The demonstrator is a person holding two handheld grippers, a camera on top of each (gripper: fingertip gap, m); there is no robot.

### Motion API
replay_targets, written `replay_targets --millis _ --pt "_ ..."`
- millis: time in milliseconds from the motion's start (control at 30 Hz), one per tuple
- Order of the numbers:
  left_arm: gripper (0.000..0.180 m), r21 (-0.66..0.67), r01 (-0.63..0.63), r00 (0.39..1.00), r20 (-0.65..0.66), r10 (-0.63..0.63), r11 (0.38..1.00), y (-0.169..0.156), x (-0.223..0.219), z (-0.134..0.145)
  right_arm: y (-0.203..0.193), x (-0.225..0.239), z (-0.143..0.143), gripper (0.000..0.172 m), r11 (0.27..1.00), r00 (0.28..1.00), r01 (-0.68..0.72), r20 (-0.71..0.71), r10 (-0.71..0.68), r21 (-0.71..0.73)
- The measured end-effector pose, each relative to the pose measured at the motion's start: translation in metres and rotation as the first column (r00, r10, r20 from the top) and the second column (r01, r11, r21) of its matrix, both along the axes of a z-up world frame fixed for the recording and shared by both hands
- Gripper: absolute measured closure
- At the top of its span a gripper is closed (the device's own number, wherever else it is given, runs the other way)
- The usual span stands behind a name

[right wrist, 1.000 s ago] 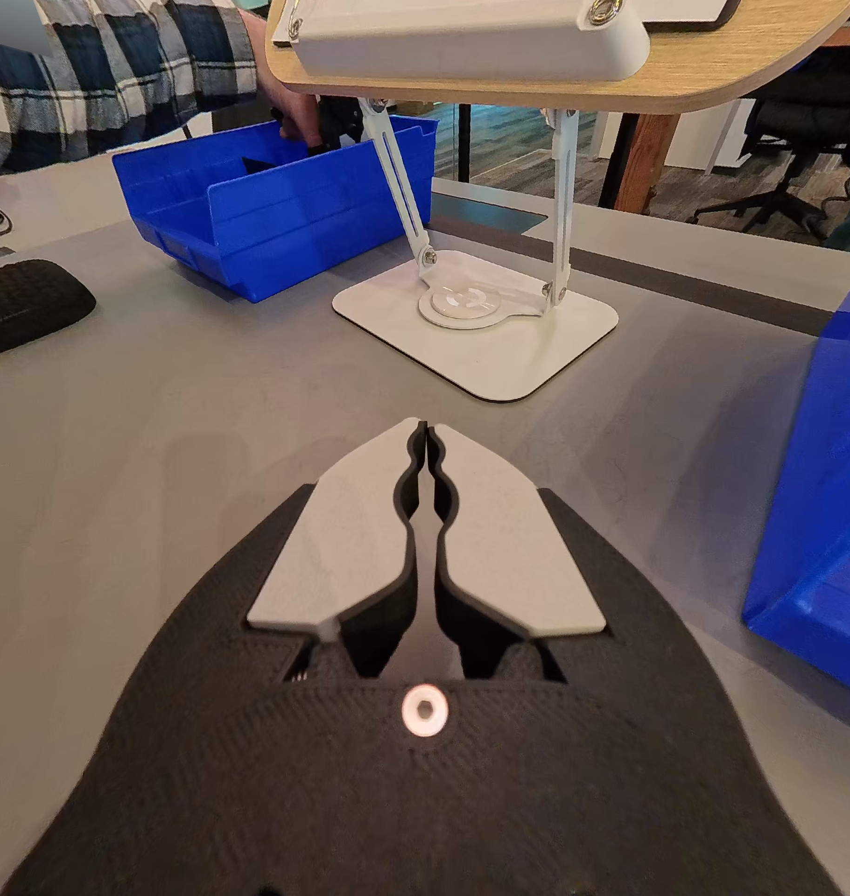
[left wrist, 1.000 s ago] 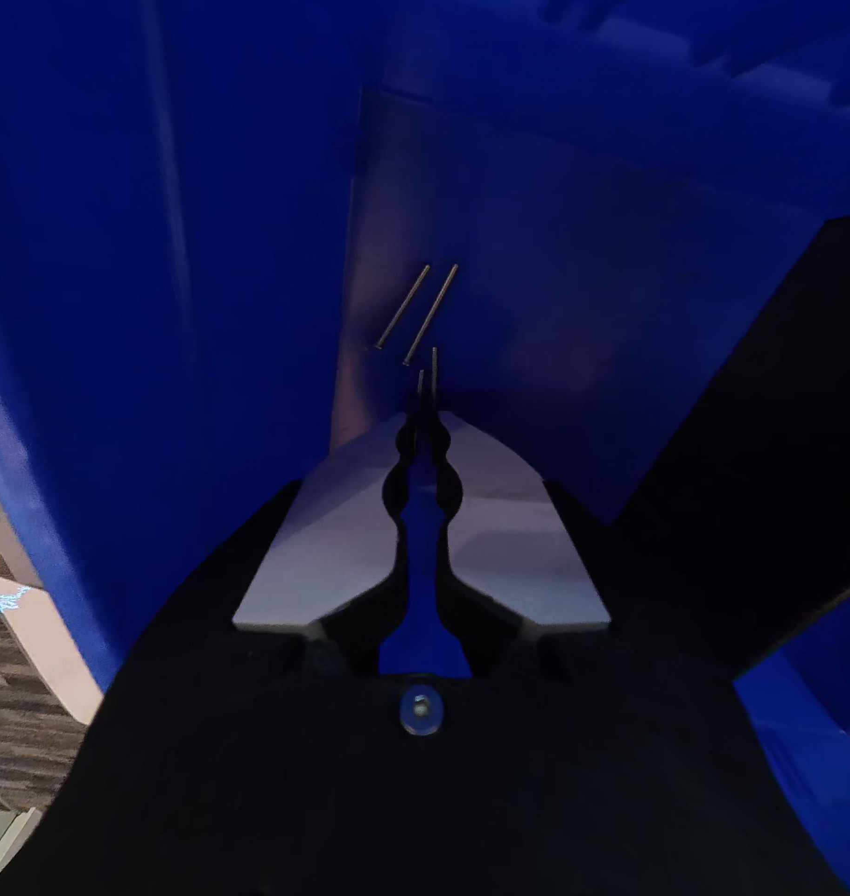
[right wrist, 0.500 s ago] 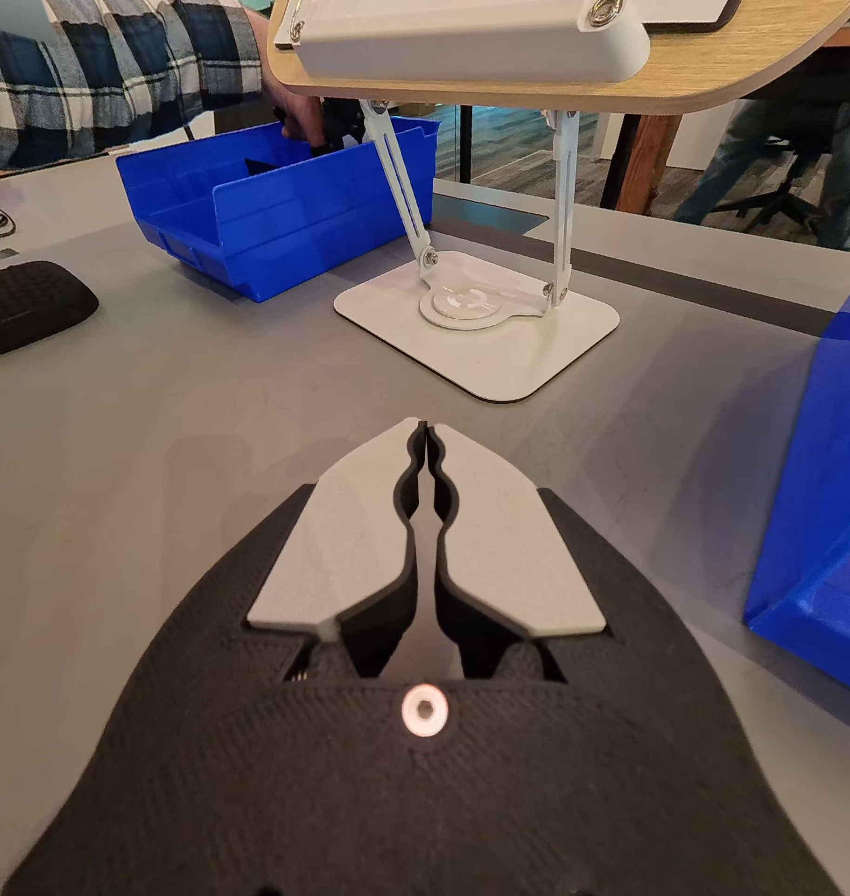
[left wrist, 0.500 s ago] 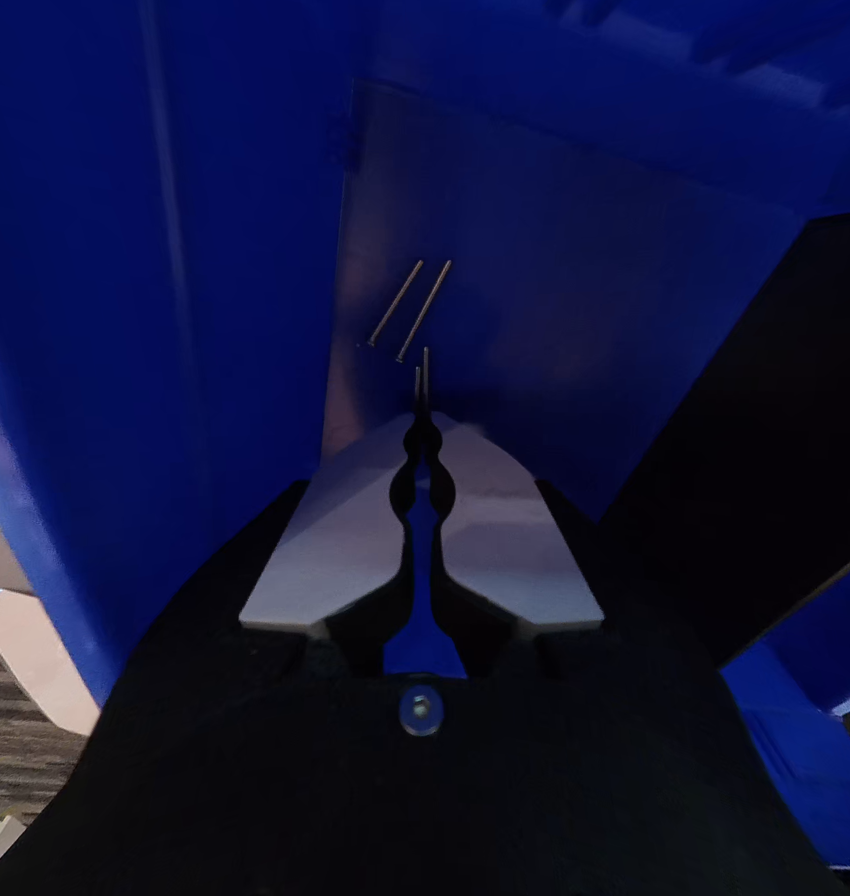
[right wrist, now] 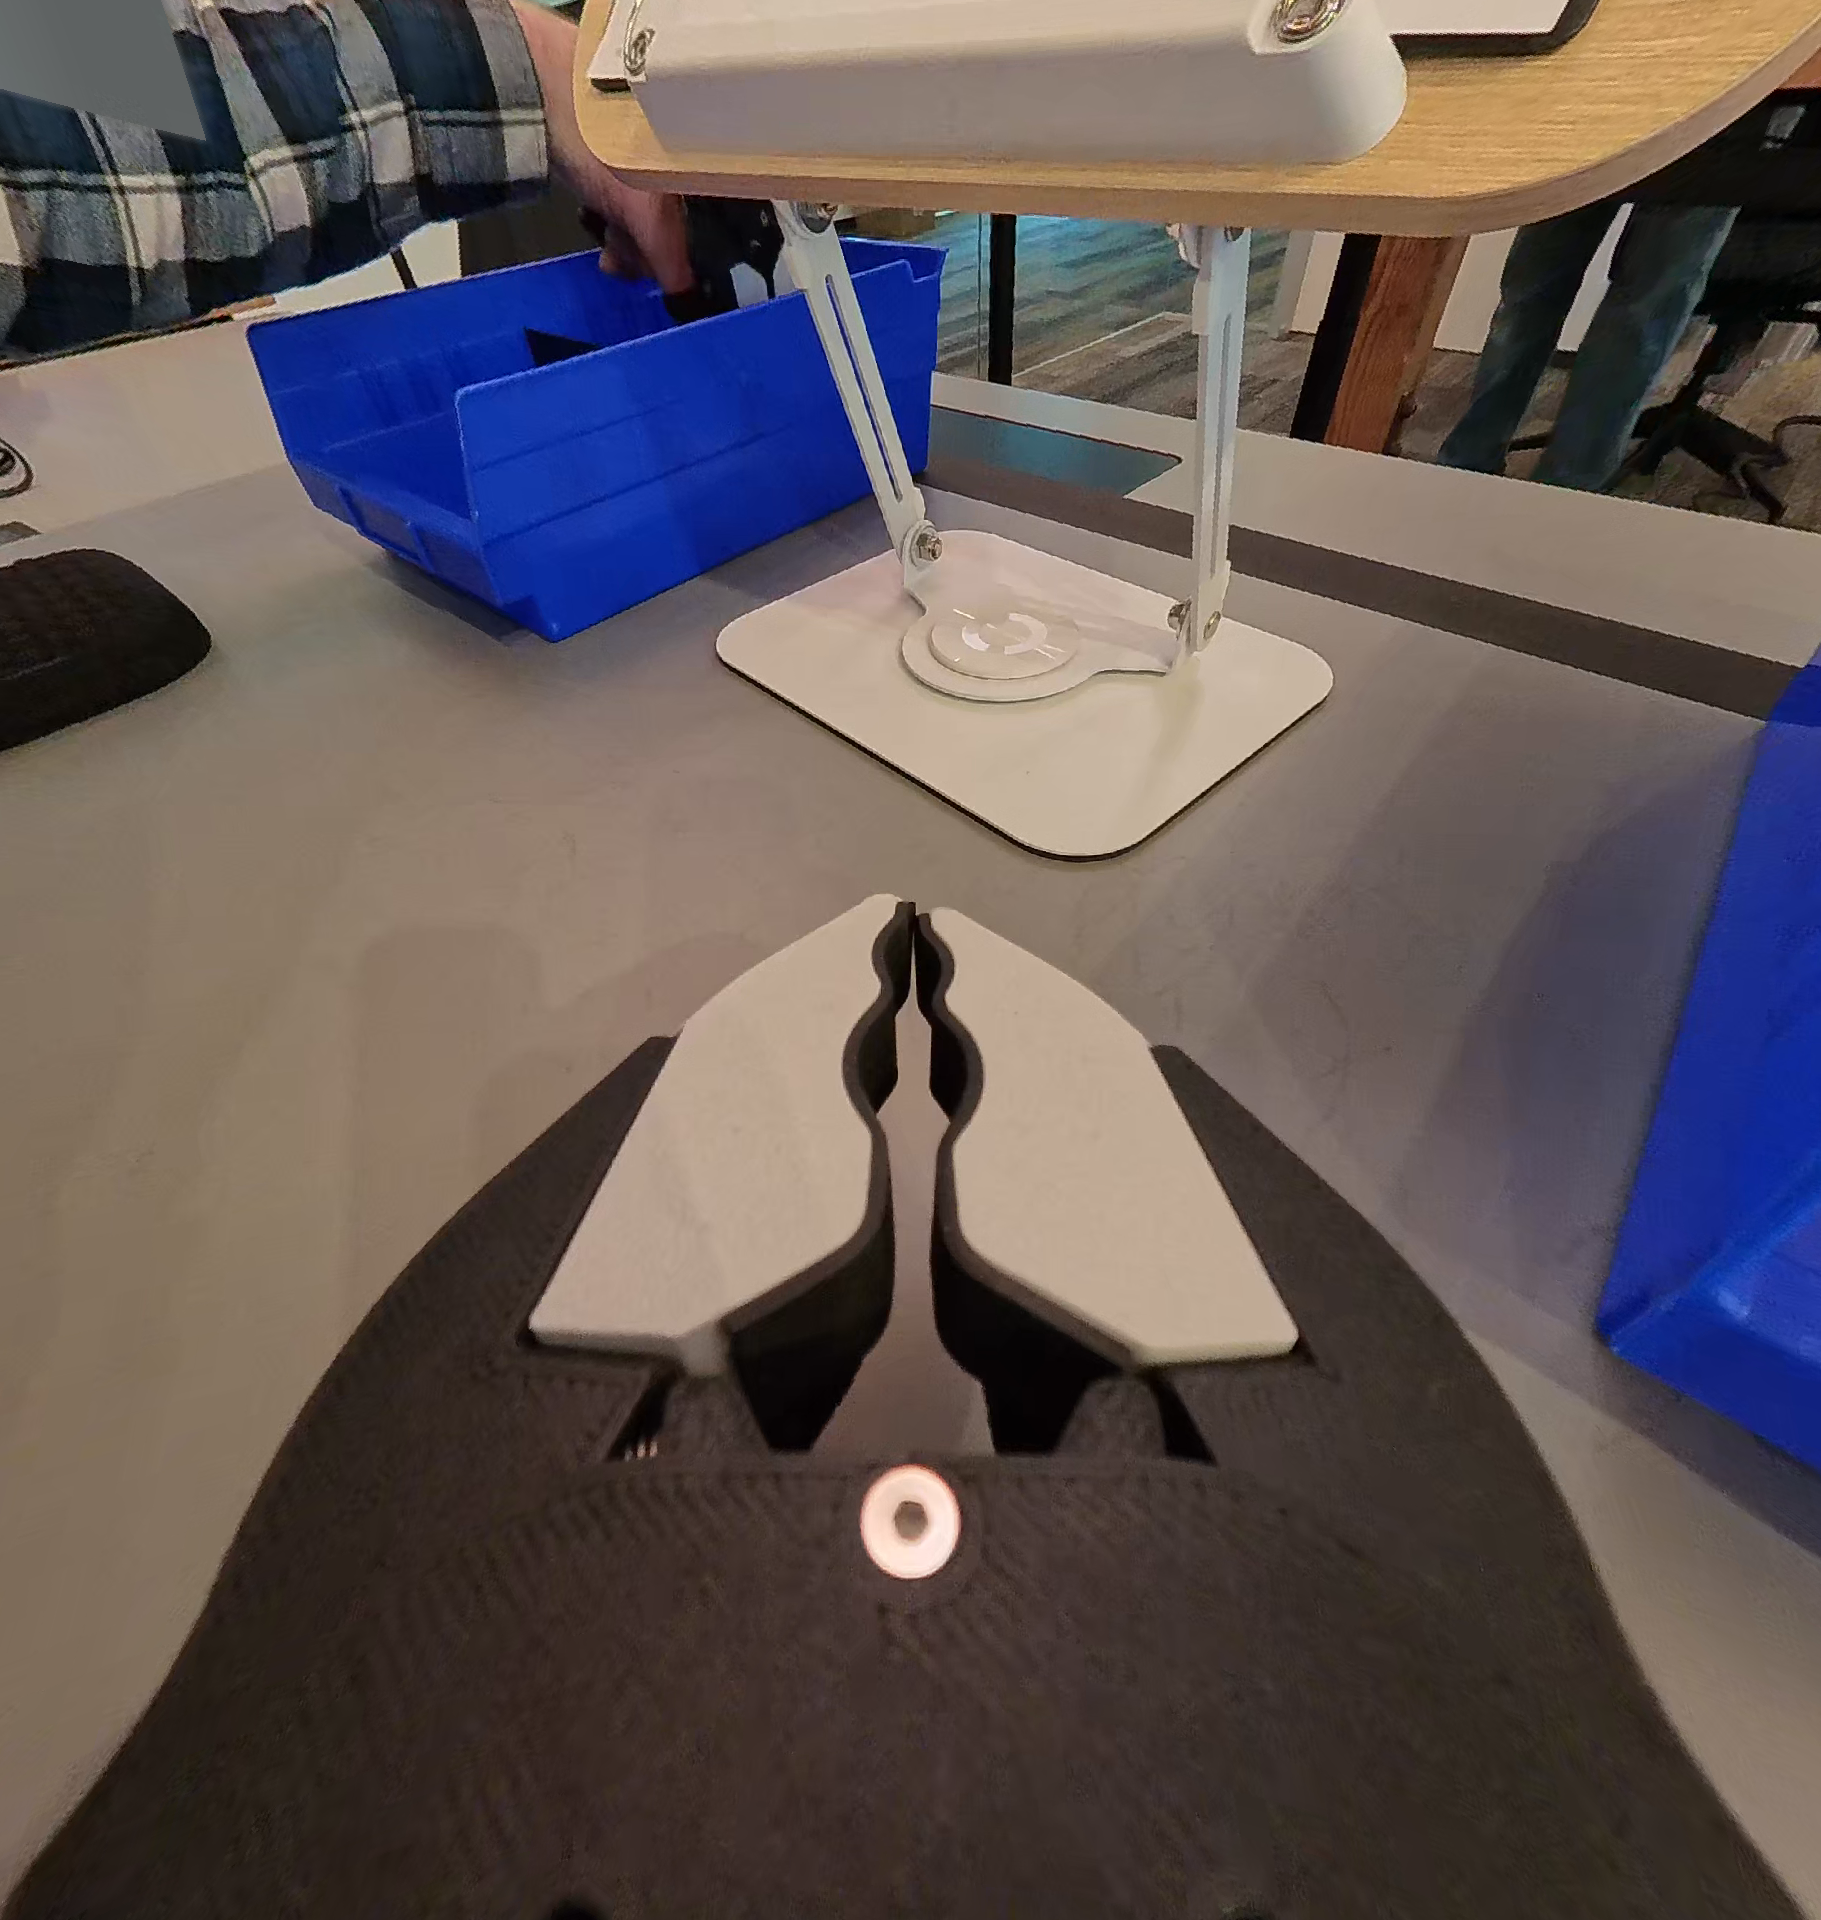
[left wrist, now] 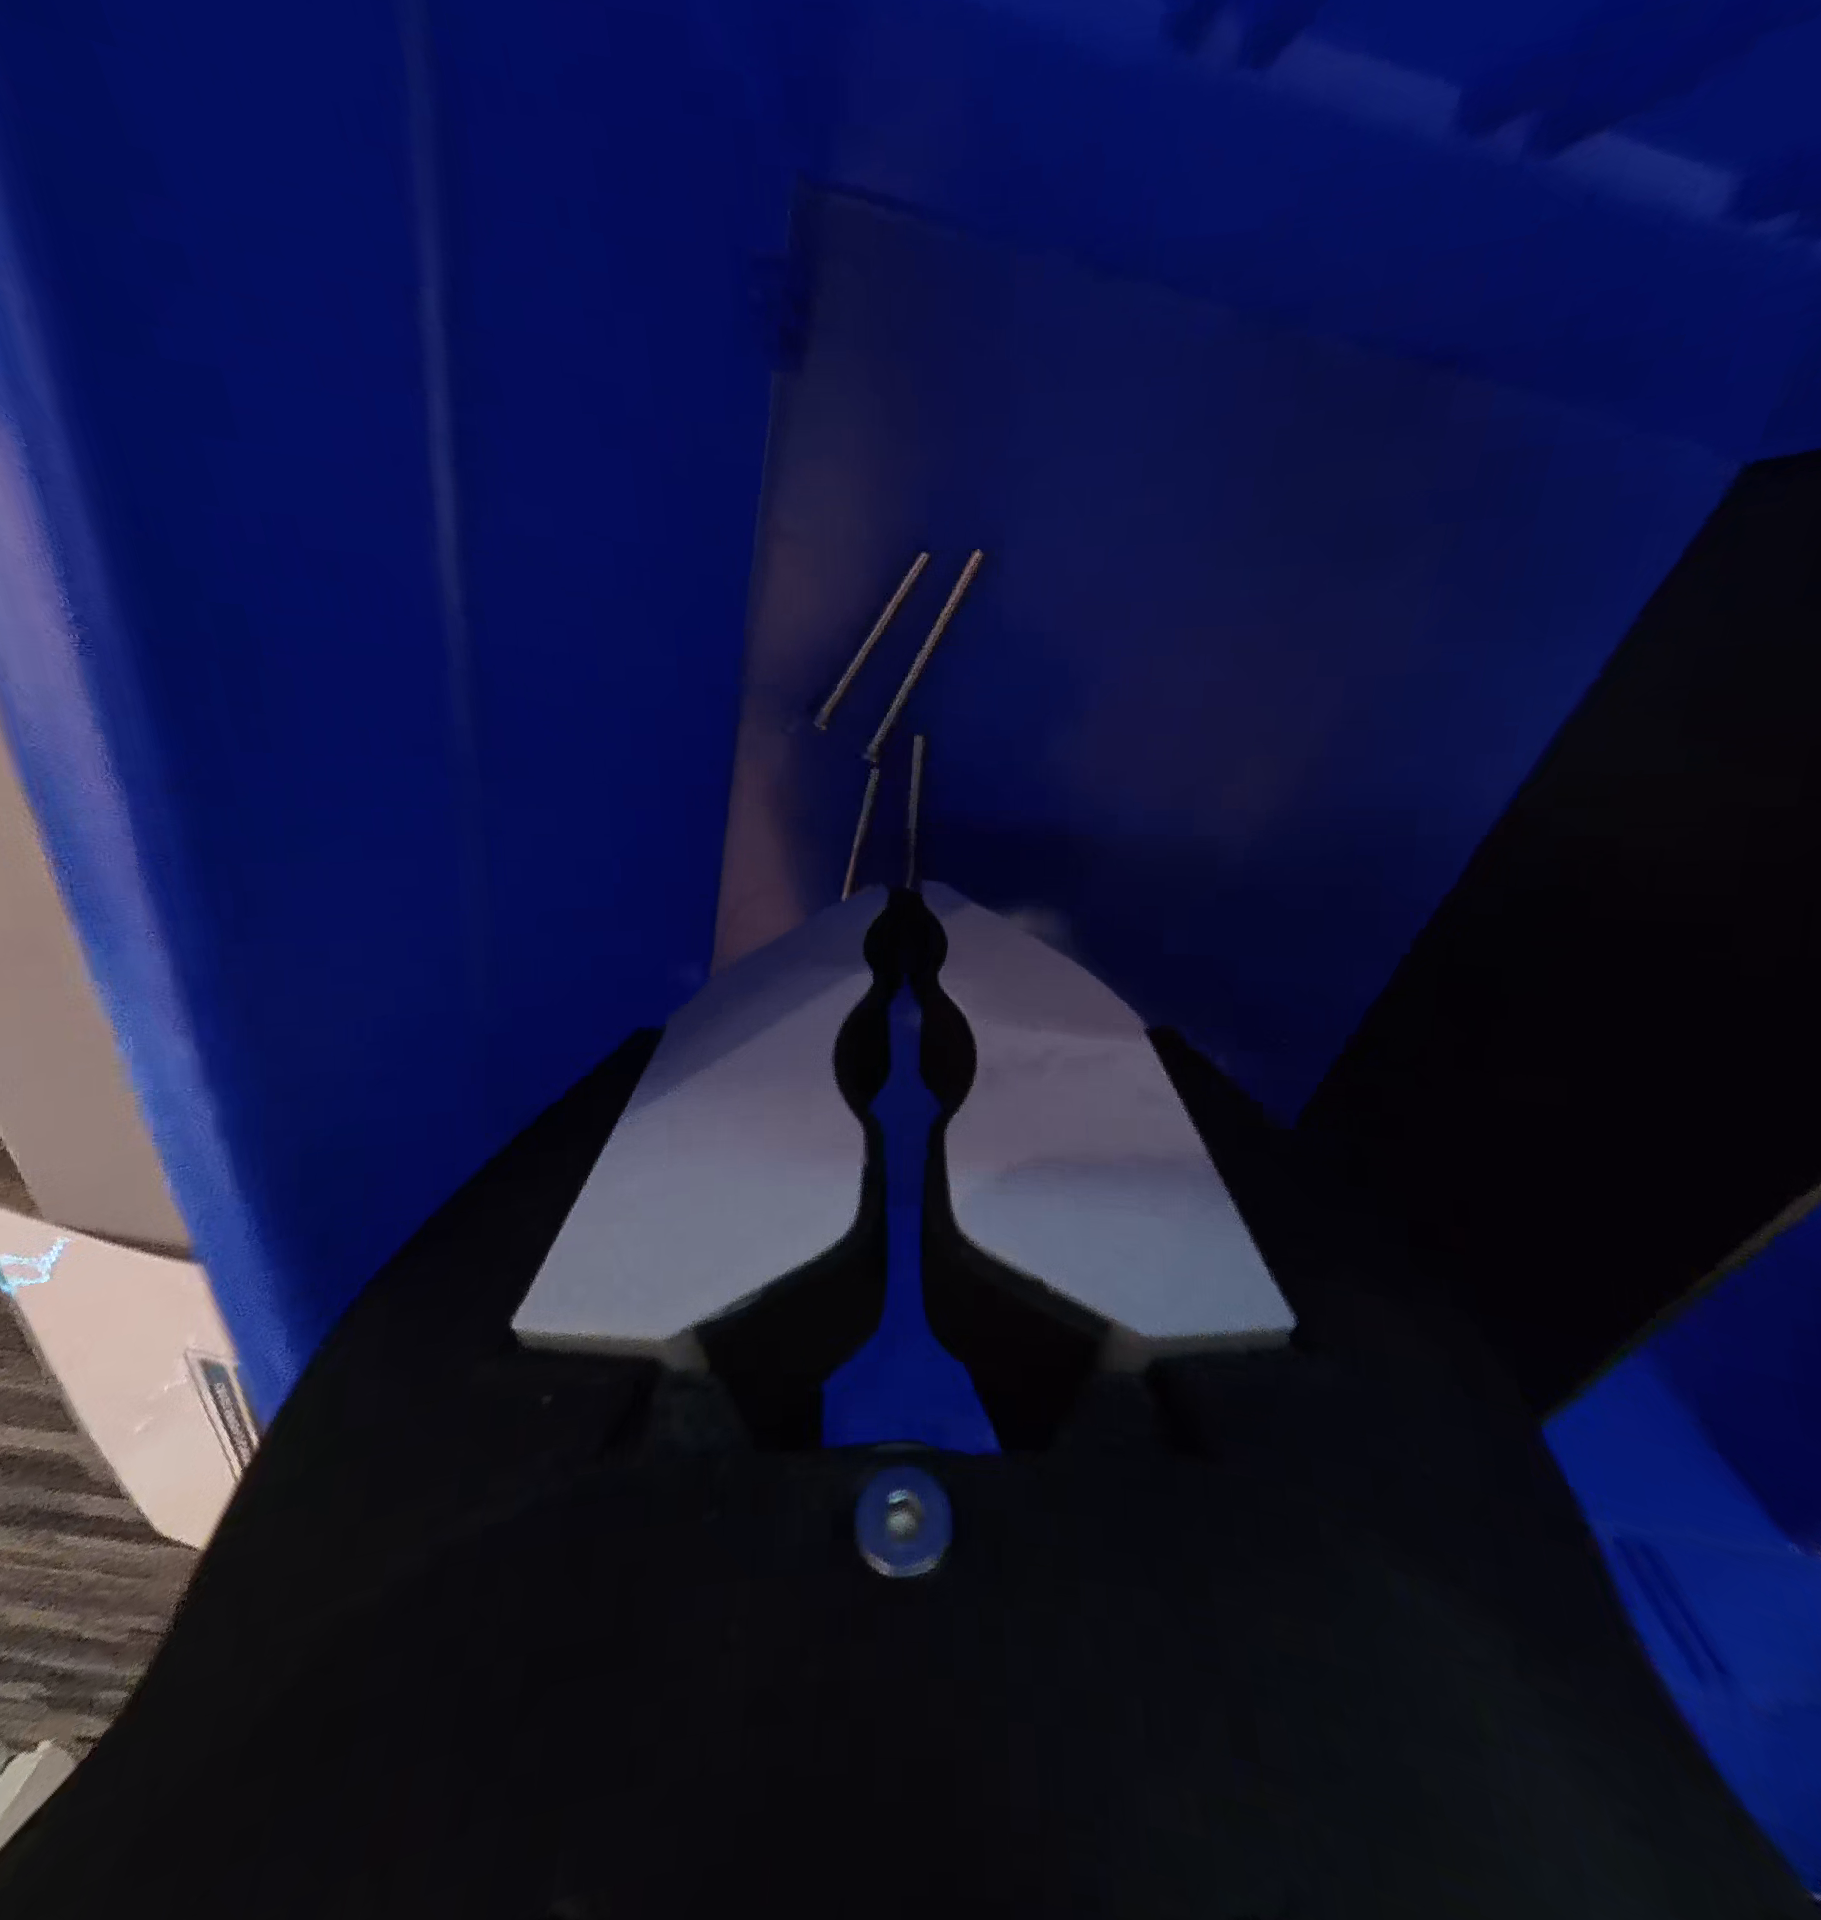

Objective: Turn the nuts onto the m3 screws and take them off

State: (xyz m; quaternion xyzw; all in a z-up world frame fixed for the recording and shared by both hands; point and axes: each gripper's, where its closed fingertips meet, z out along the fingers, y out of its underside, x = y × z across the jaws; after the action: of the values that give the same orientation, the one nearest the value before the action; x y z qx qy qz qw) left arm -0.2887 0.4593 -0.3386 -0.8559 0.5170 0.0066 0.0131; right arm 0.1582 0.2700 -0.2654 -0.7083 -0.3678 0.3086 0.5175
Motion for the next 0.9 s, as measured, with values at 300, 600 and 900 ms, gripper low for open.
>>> replay_targets --millis 300,600,900 --pt "0.174 -0.016 0.031 0.999 -0.013 -0.031 0.999 0.000 0.004 -0.008 0.000 0.000 0.000 0.171 1.000 1.000 -0.001 -0.001 0.001 0.001" --pt "0.177 0.019 0.036 0.999 -0.035 -0.035 0.999 -0.001 0.000 -0.007 0.000 0.000 0.000 0.171 1.000 1.000 -0.003 -0.001 0.003 -0.001" --pt "0.178 0.112 0.010 1.000 0.016 -0.012 0.994 -0.036 -0.003 0.060 0.000 -0.002 -0.002 0.171 1.000 1.000 -0.008 0.011 0.008 -0.011"
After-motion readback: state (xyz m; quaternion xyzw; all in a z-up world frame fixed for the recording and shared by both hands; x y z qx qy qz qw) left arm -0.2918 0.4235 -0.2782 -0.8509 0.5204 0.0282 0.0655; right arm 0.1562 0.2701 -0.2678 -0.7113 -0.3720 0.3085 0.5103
